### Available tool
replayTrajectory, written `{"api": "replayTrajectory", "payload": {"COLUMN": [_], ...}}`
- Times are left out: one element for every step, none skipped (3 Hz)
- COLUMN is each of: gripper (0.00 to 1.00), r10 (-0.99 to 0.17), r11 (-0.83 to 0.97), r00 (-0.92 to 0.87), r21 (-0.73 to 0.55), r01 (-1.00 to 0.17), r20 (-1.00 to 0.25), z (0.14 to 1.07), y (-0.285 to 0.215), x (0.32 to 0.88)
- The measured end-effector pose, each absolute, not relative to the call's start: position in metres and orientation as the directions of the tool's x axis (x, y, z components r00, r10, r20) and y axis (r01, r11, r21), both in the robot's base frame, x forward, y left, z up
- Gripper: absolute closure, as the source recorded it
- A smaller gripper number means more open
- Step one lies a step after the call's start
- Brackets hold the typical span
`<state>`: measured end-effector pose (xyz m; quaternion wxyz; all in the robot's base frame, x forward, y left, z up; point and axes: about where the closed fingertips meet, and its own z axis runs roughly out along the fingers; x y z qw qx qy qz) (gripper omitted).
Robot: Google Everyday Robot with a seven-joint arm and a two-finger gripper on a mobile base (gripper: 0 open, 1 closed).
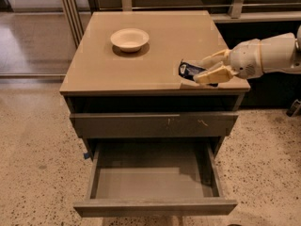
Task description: Place rxbar blueberry into middle drawer
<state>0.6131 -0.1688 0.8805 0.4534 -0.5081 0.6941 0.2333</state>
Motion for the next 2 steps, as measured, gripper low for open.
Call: {"api": "replayTrajectory", "payload": {"gripper": [1.00, 1.00], "r10": [-0.494, -0.540], "r11": [0.374, 0.327], "r00": [-0.072, -0.045], "r21": [-0.137, -0.160], "r01": [-0.917, -0.931], "r20": [-0.866, -0.841], "z": [0.880, 0.858], "y": [-0.169, -0.163], "x": [0.613, 0.598]}}
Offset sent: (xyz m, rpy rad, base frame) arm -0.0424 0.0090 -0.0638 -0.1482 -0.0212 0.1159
